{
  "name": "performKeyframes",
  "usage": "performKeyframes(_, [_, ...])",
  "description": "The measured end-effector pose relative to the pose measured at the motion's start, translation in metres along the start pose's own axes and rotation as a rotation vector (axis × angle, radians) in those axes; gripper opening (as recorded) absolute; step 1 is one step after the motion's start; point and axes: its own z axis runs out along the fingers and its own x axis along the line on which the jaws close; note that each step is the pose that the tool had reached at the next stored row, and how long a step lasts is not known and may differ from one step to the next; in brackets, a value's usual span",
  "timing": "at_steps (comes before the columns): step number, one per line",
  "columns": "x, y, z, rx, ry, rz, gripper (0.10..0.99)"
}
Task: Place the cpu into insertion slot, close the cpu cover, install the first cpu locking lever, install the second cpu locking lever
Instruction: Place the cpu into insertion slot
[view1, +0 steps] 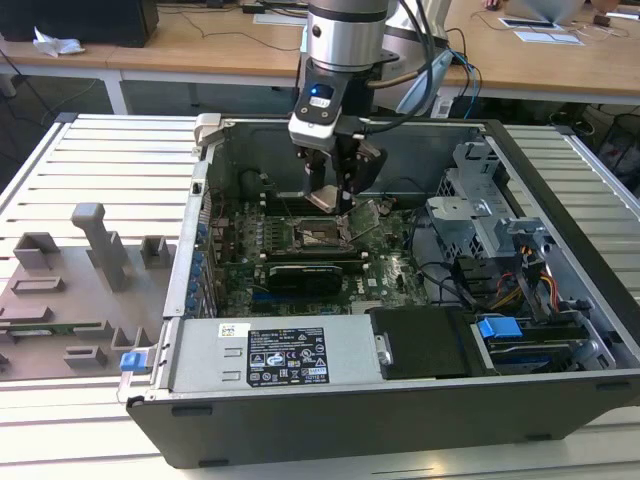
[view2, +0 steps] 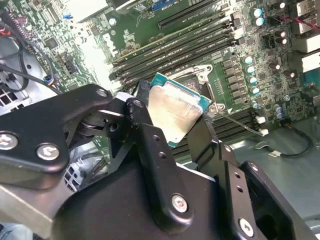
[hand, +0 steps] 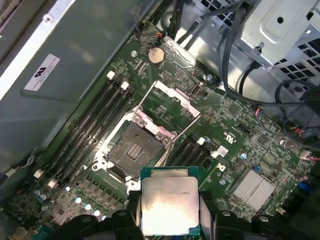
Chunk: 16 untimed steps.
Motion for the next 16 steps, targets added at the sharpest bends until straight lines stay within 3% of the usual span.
performKeyframes(16, [-0.0002, 0.0003, 0.0008, 0.025, -0.0178, 0.110, 0.545])
